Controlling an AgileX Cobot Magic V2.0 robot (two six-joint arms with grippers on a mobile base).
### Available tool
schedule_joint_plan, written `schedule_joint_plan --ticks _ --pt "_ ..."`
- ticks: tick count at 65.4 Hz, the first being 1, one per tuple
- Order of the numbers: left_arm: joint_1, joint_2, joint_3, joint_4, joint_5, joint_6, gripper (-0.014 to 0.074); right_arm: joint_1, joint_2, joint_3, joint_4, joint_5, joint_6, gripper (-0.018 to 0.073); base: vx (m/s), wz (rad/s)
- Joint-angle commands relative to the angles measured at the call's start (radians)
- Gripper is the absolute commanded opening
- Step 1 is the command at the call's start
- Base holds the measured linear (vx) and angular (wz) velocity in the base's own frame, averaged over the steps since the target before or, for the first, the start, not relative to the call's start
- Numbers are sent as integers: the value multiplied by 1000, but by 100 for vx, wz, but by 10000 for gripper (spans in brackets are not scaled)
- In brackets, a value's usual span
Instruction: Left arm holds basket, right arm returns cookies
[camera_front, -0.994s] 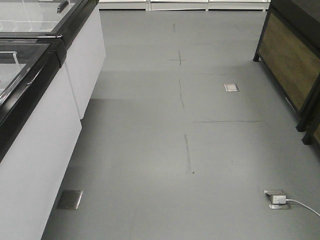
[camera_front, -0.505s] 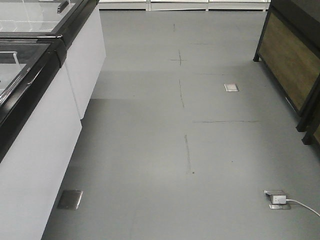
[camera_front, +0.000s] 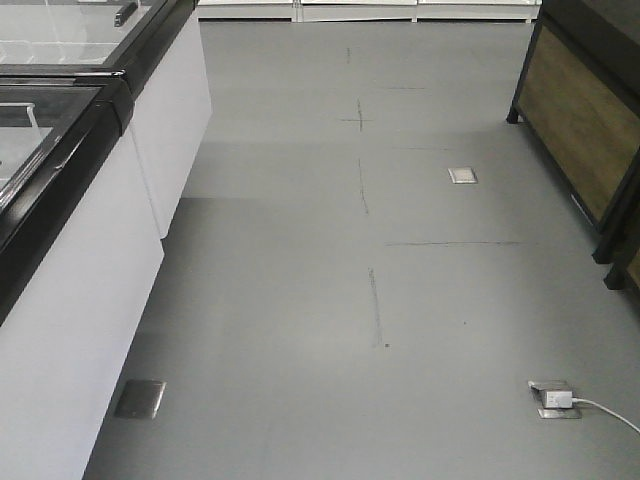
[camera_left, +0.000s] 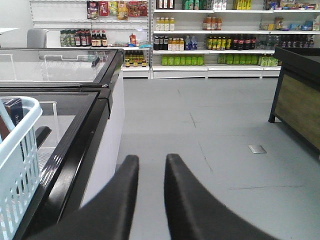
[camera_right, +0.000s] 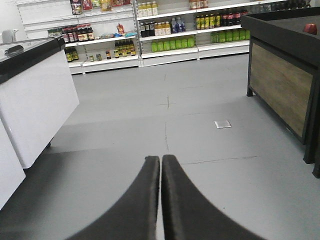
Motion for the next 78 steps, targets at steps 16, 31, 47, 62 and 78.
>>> schedule_joint_plan --ticks 16,31,47,62,78 --pt "0 12 -34 0 -76 -3 682 -7 -12 2 -2 -76 -13 -8 0 0" --pt "0 12 -34 0 -76 -3 706 -7 -12 2 -2 -76 -13 -8 0 0" --pt "0 12 -34 0 -90 -6 624 -7 -12 2 -2 -76 -13 -8 0 0" --pt "0 12 -34 0 -98 -5 542 -7 -12 2 -2 -76 -13 -8 0 0" --pt "0 12 -35 0 -99 -25 539 -7 -12 2 -2 -77 -13 -8 0 0"
